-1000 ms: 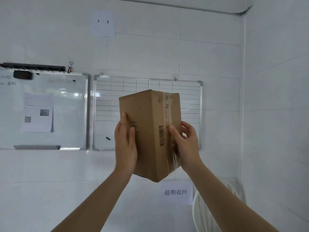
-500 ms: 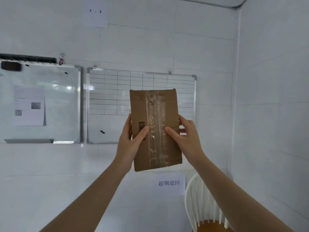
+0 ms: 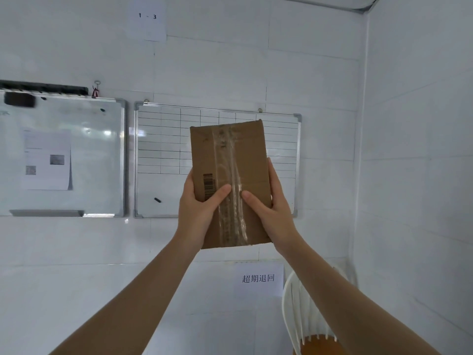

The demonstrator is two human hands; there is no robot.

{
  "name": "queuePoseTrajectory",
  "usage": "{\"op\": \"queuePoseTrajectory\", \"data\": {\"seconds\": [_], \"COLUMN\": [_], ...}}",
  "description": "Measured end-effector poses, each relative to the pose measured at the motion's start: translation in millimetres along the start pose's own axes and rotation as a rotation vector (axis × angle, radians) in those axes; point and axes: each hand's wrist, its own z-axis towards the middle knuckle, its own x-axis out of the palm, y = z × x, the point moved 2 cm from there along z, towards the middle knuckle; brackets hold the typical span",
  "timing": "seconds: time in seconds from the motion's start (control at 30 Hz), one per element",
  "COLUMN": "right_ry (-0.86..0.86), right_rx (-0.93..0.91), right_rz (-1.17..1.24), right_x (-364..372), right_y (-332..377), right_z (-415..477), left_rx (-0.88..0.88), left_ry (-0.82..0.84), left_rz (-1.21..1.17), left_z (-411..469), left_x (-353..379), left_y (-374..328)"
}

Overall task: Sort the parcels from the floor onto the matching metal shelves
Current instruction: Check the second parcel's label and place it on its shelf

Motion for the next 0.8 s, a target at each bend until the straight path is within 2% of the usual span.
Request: {"op": "queuePoseTrajectory", "data": {"seconds": [0.2,0.33,0.43,0.5,0.57,0.6,0.67,0.8], "right_ry": [-0.062,-0.19,-0.171,-0.12,-0.166,-0.213,-0.28,-0.314], "right_rx": [0.119,0.139,0.254,0.295,0.292,0.289,0.259,0.192], "right_rz": [0.204,0.143,0.2,0.243,0.232,0.238,0.238,0.163], "right_x": [-6.7,-13.8,-17.4,-18.7,-18.2,-17.2,-16.0,-24.6], "right_y": [-3.9,-9.8,-15.3,-17.7,-20.5,-20.7,-22.0,-22.6], "right_z": [3.4,5.6,5.4,4.8,2.6,0.6,-3.5,-6.1], "left_rx": [0.079,0.053,0.064,0.146,0.252,0.248,0.113,-0.098], "left_ry": [-0.129,-0.071,0.021,0.054,0.059,0.059,0.111,0.213], "left_rz": [0.03,-0.051,-0.092,0.006,0.252,0.349,0.35,0.025], "left_z": [7.2,4.6,2.6,0.8,0.2,-0.1,-1.0,2.8], "left_x": [-8.9,-11.4,-14.0,-11.9,-3.0,2.9,11.3,8.2], "left_y": [-3.2,-4.9,-2.9,0.7,5.4,7.6,10.1,11.3]}}
